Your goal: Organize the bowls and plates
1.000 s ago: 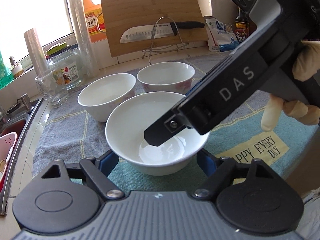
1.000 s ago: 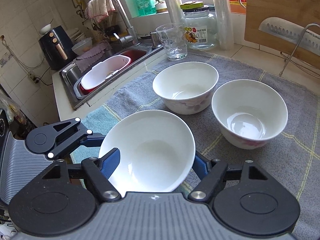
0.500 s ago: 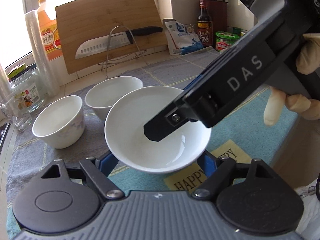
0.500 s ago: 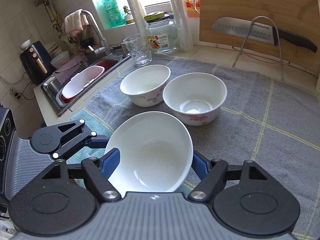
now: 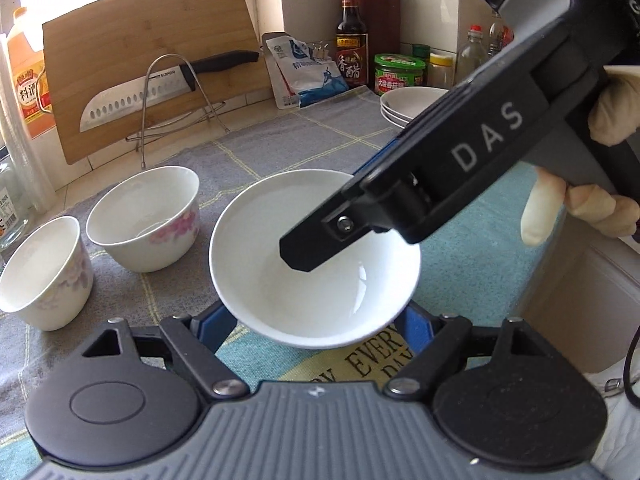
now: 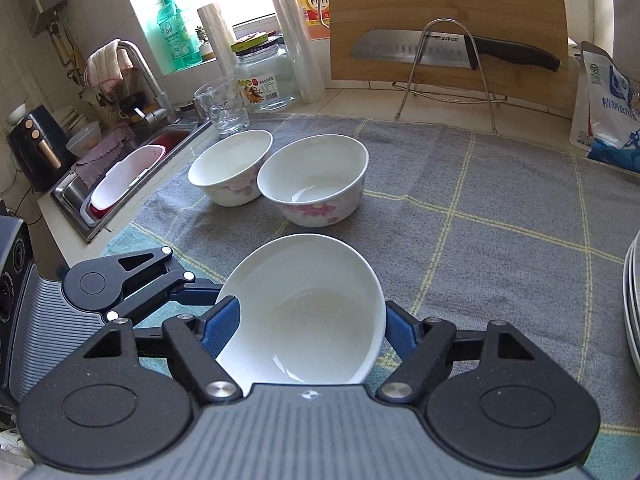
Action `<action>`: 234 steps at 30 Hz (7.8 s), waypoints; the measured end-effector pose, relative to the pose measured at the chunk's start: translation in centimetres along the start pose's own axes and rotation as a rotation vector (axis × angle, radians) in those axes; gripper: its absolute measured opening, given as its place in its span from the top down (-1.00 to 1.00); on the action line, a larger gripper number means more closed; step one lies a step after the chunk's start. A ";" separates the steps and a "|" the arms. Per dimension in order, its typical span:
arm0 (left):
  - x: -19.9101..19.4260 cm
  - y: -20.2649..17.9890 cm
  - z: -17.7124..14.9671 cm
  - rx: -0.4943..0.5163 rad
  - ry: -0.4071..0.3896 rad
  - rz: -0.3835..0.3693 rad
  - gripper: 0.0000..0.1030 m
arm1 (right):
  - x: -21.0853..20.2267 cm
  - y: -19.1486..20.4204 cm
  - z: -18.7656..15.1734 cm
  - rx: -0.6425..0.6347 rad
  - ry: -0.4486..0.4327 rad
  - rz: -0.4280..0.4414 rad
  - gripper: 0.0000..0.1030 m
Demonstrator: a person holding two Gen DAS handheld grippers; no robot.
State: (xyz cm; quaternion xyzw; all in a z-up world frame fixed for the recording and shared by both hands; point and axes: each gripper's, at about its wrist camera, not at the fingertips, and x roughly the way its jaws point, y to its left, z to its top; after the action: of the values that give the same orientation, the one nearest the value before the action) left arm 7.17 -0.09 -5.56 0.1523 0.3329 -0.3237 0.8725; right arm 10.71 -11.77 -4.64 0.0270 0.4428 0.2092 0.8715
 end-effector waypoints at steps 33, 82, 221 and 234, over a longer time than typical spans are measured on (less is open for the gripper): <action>-1.9 2.1 -0.6 -0.067 -0.032 0.022 -0.92 | -0.4 -0.5 1.2 -0.016 -0.052 -0.039 -1.00; 5.3 9.3 1.9 -0.317 -0.100 0.297 -0.57 | 12.8 -2.7 14.0 -0.215 0.136 0.118 -0.57; -3.6 2.2 -1.1 -0.143 -0.084 0.075 -0.93 | 0.9 1.8 4.7 -0.167 0.071 -0.011 -1.00; -5.3 8.4 -3.3 -0.279 -0.111 0.309 -0.95 | 4.8 5.6 8.3 -0.310 0.103 0.059 -1.00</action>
State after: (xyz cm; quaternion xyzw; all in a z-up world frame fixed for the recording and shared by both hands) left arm 8.15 10.21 -3.92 0.0613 0.2985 -0.1450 0.9413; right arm 17.79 -3.64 -2.01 -0.1055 0.4481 0.3016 0.8349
